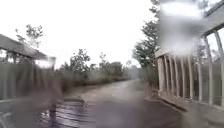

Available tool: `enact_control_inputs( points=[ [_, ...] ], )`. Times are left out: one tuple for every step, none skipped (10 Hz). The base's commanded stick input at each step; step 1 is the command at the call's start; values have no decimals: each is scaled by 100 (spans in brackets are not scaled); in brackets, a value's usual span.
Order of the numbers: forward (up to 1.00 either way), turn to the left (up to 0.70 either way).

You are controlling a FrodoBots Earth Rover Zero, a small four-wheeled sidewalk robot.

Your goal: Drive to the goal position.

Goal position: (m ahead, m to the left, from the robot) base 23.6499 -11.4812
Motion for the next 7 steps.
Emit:
enact_control_inputs(
  points=[
    [70,0],
    [70,0],
    [70,0],
    [70,0],
    [70,0],
    [70,0],
    [70,0]
  ],
)
